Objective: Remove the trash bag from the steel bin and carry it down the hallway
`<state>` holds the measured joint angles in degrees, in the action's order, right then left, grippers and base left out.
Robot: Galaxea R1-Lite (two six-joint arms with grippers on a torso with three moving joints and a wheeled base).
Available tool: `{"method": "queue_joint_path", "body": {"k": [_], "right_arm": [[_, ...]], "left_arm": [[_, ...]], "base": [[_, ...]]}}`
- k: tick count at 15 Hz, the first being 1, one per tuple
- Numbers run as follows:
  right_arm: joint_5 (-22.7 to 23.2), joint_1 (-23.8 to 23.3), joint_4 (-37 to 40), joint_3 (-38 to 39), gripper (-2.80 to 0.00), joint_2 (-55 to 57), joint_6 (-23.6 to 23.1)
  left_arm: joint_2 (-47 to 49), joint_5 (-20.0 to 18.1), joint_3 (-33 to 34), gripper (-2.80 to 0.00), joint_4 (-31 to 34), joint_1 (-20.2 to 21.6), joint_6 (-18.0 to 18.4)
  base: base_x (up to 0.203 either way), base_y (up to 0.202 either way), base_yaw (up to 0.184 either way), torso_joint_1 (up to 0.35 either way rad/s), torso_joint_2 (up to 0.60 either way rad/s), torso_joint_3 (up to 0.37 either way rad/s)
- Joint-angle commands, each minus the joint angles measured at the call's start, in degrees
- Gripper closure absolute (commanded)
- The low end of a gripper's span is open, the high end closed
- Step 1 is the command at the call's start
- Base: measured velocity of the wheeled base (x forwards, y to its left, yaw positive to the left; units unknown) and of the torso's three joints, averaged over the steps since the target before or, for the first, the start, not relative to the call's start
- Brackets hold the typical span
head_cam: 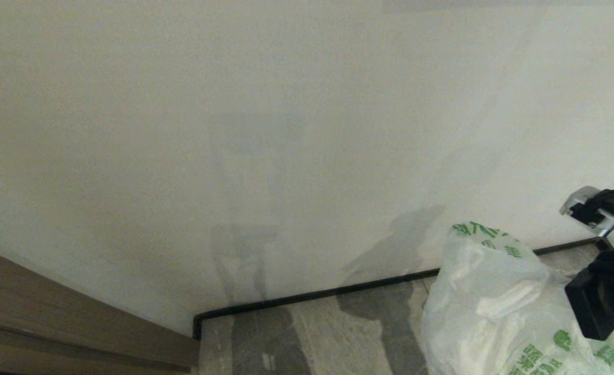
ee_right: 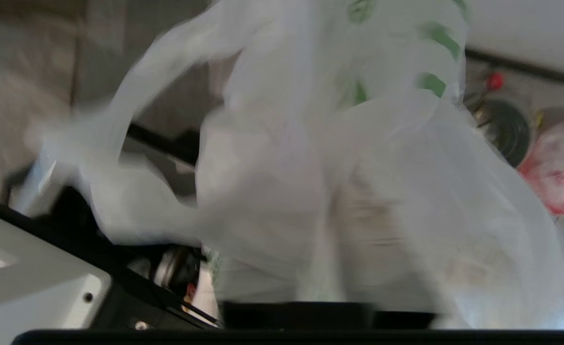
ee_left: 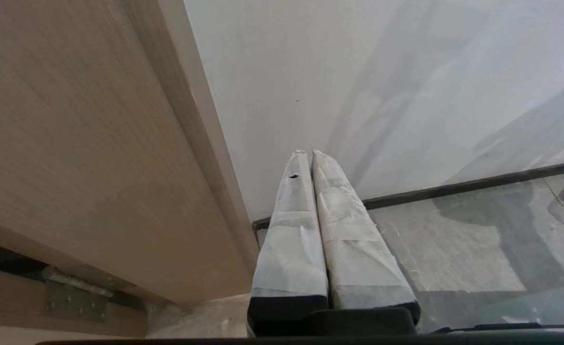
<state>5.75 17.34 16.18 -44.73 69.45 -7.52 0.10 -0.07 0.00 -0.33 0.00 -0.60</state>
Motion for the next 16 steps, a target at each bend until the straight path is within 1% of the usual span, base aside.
{"method": "queue_joint_path", "body": {"k": [1, 2, 4, 8, 10, 11, 13, 14, 16], "right_arm": [[0.0, 2.2, -0.5, -0.2, -2.80, 6.3, -0.2], [0.0, 3.9, -1.4, -0.7, -2.80, 7.4, -0.2], [-0.1, 5.0, -2.3, -1.5, -2.80, 8.4, -0.4], [-0.1, 5.0, -2.3, -2.1, -2.80, 7.8, 0.0], [-0.3, 4.6, -2.2, -2.0, -2.80, 4.0, 0.7], [-0.4, 4.0, -2.2, -1.8, -2.80, 1.3, 2.0], [-0.9, 1.0, -2.0, -0.8, -2.80, -5.3, 6.8], [-1.5, -0.1, -2.0, 0.5, 0.00, -8.8, 8.3], [-3.9, -1.2, -2.0, 3.6, 0.00, -15.6, 9.7]], "left_arm": [[0.0, 0.0, 0.0, 0.00, 0.0, 0.0, 0.0], [0.0, 0.0, 0.0, 0.00, 0.0, 0.0, 0.0], [0.0, 0.0, 0.0, 0.00, 0.0, 0.0, 0.0], [0.0, 0.0, 0.0, 0.00, 0.0, 0.0, 0.0], [0.0, 0.0, 0.0, 0.00, 0.0, 0.0, 0.0], [0.0, 0.0, 0.0, 0.00, 0.0, 0.0, 0.0], [0.0, 0.0, 0.0, 0.00, 0.0, 0.0, 0.0], [0.0, 0.0, 0.0, 0.00, 0.0, 0.0, 0.0], [0.0, 0.0, 0.0, 0.00, 0.0, 0.0, 0.0]], "base": [[0.000, 0.000, 0.000, 0.000, 0.00, 0.000], [0.000, 0.000, 0.000, 0.000, 0.00, 0.000], [0.000, 0.000, 0.000, 0.000, 0.00, 0.000], [0.000, 0.000, 0.000, 0.000, 0.00, 0.000], [0.000, 0.000, 0.000, 0.000, 0.00, 0.000], [0.000, 0.000, 0.000, 0.000, 0.00, 0.000], [0.000, 0.000, 0.000, 0.000, 0.00, 0.000], [0.000, 0.000, 0.000, 0.000, 0.00, 0.000], [0.000, 0.000, 0.000, 0.000, 0.00, 0.000]]}}
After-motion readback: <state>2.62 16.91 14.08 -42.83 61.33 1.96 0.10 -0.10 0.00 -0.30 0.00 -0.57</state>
